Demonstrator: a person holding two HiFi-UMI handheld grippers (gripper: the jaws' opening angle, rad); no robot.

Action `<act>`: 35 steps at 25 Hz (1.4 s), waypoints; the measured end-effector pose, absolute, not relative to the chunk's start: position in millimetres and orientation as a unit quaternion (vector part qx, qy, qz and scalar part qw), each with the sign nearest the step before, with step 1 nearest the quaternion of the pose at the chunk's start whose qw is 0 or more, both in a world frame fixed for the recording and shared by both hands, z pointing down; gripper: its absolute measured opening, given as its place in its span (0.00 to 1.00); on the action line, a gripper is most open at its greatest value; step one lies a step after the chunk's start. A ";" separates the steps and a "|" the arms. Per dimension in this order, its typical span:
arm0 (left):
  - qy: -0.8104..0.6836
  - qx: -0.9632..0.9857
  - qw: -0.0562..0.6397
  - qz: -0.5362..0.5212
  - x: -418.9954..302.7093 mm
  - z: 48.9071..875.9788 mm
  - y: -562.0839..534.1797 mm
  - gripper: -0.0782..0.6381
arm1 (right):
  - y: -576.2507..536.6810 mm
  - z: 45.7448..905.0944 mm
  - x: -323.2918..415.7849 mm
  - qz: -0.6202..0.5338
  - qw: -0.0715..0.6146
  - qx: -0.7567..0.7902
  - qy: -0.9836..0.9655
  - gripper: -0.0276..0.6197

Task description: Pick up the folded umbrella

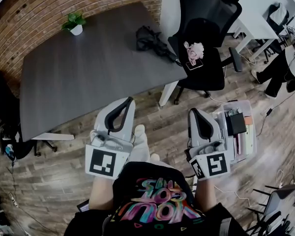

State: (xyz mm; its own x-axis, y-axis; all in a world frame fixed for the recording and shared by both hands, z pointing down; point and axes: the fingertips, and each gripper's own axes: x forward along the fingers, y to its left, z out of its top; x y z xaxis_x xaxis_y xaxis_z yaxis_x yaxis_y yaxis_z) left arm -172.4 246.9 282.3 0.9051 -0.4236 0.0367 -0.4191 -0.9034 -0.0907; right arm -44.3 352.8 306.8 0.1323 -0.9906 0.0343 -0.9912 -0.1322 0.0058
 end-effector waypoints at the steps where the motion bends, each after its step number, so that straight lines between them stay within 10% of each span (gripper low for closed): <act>1: 0.213 -0.976 0.040 -0.028 -166.1 282.9 239.9 0.11 | 345.6 306.9 -40.2 0.010 0.013 0.753 -0.658 0.04; 35: 0.164 -0.986 -0.009 -0.036 -68.4 306.9 13.2 0.11 | 130.4 323.5 50.0 0.043 0.047 0.786 -0.615 0.04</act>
State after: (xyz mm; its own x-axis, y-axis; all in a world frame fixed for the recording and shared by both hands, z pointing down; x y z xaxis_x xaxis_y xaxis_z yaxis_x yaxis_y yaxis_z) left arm -68.4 13.2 306.9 0.9435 -0.3231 0.0734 -0.3244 -0.9459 0.0057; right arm 50.0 130.4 323.5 0.2399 -0.9626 0.1262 -0.9707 -0.2392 0.0207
